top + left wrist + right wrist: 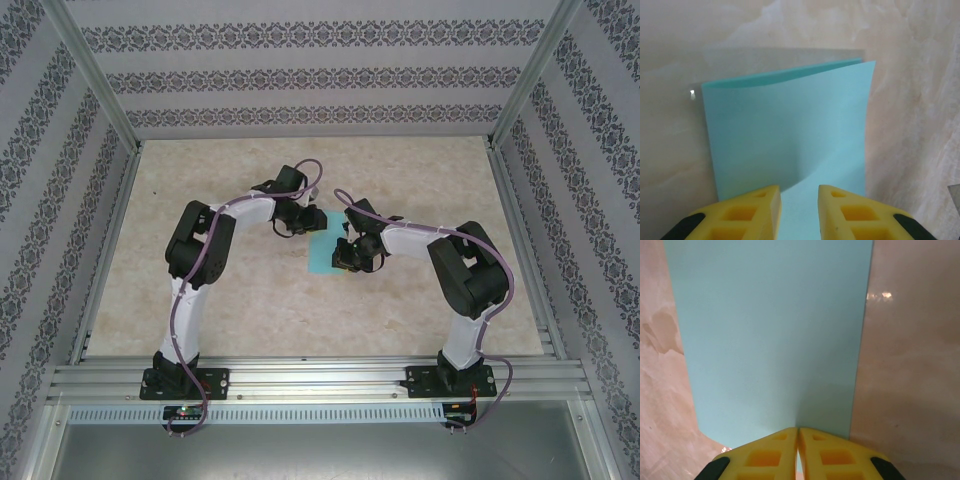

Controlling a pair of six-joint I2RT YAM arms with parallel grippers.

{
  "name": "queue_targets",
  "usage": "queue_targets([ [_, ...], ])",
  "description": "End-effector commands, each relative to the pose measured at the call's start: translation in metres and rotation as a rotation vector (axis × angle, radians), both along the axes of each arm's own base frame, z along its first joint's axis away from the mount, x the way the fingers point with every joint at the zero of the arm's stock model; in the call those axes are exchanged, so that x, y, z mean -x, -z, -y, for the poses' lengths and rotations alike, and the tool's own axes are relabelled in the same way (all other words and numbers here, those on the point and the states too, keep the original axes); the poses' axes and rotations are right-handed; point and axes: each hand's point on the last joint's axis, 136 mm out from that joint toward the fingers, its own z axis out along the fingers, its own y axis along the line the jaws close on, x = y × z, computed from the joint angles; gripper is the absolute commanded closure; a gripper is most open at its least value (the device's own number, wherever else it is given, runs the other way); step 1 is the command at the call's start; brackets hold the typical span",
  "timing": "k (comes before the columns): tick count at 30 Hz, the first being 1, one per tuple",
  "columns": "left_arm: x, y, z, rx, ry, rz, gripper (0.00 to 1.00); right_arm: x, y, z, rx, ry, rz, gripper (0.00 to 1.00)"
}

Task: Fold a paper plane with a square sheet of paper (fold left side to right side)
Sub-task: First fold the square sheet of paper in half at the center of the table.

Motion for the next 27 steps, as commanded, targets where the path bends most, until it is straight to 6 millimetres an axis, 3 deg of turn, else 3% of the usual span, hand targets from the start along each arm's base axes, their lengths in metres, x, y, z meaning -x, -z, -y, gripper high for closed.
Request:
queue_targets([
  [1,-0.041,0.017,-0.038,-0.101,-0.105,0.072,0.71,0.036,0.037,0.025,0.148,-0.028,-0.131,0.87],
  [7,-0.06,0.012,-0.044,-0.09,-0.131,0.083,0.71,0.037,0.038,0.024,0.145,-0.033,-0.136,0.87],
  [14,-0.078,0.009,-0.037,-0.064,-0.134,0.09,0.7,0.038,0.038,0.024,0.142,-0.036,-0.139,0.87],
  [22,-0.085,0.008,-0.046,-0.093,-0.152,0.095,0.69,0.037,0.035,0.021,0.123,-0.043,-0.126,0.87],
  [25,-0.088,-0.013,-0.05,-0.082,-0.147,0.134,0.65,0.029,0.023,0.011,0.072,-0.056,-0.083,0.86],
  [27,-0.087,-0.038,-0.051,-0.071,-0.136,0.18,0.63,0.02,0.008,0.002,0.031,-0.068,-0.044,0.84],
])
